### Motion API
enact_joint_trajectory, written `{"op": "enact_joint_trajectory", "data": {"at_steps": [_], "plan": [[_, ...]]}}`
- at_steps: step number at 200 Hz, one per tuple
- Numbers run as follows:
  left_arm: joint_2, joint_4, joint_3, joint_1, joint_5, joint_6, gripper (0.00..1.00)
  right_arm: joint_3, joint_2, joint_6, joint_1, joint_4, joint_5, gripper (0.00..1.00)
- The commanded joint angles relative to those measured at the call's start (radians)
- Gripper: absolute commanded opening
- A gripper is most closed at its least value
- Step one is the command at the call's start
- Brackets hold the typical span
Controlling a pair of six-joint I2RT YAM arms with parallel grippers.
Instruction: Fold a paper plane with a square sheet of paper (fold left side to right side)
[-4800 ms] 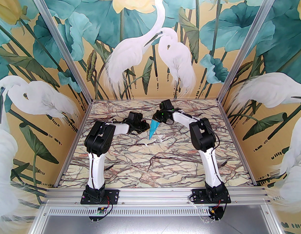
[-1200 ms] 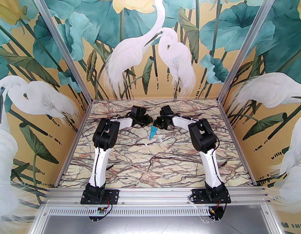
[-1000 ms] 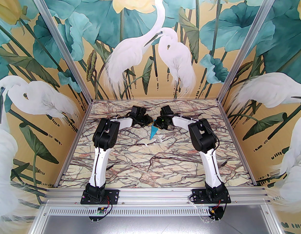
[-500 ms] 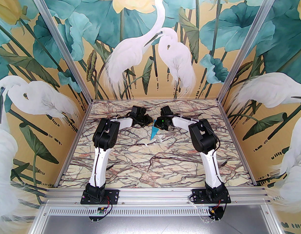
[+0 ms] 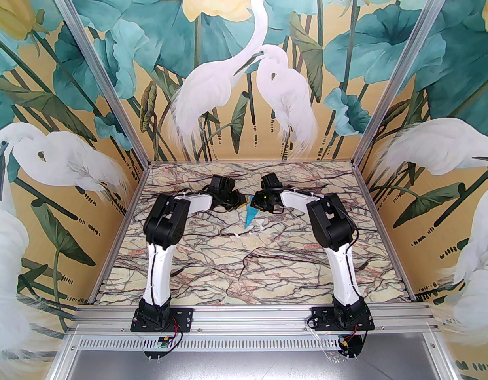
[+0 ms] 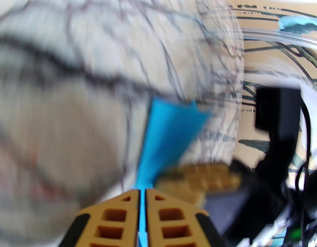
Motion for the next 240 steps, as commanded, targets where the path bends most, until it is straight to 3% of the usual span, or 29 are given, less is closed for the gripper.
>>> {"op": "enact_joint_trajectory", "data": {"at_steps": [1,62,167,240], "plan": [[-0.104,0.055,-0.075,-0.028,0.061,-0.018,0.13,-0.003,0.014,-0.014,-0.001,-0.050,0.001,0.15],[-0.099,0.129,-0.157,-0.098,0.080,-0.076,0.12,-0.002,0.020,-0.006,-0.002,-0.036,-0.011,0.10],[-0.072,-0.045,-0.186,-0.108,-0.042,0.083,0.12,-0.011,0.017,-0.002,-0.001,-0.030,-0.012,0.10],[-0.045,-0.047,-0.195,-0.114,-0.078,0.088,0.12,-0.068,-0.051,0.025,0.006,0.068,-0.080,0.12]]}}
